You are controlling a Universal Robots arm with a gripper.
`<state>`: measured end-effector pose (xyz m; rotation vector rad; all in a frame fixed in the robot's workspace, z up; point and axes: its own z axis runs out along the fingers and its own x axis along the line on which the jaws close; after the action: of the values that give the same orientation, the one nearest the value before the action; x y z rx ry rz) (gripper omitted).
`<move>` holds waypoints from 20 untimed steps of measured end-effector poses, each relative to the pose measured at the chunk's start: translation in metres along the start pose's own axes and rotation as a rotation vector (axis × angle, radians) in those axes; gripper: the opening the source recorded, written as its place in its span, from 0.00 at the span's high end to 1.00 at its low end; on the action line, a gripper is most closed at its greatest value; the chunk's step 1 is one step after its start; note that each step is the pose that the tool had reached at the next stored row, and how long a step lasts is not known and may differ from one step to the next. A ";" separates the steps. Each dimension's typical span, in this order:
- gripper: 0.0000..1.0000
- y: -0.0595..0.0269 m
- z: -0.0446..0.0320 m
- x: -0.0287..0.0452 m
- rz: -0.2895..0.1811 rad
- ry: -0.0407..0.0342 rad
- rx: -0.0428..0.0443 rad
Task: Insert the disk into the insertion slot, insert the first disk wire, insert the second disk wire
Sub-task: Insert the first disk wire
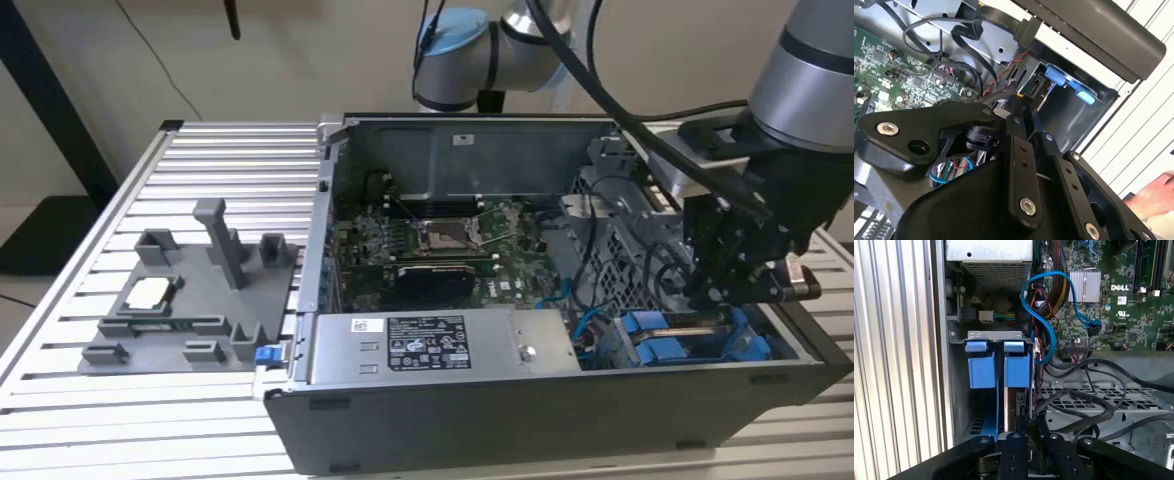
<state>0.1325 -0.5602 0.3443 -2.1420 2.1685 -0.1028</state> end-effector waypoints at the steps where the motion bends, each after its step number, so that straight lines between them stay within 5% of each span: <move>1: 0.81 -0.0001 0.0006 0.0000 0.000 0.0009 0.0015; 7: 0.81 -0.0011 0.0042 0.0002 0.000 0.0015 0.0098; 20: 0.81 -0.0038 0.0089 0.0010 0.013 0.0045 0.0116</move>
<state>0.1373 -0.5611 0.3359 -2.1230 2.1787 -0.1190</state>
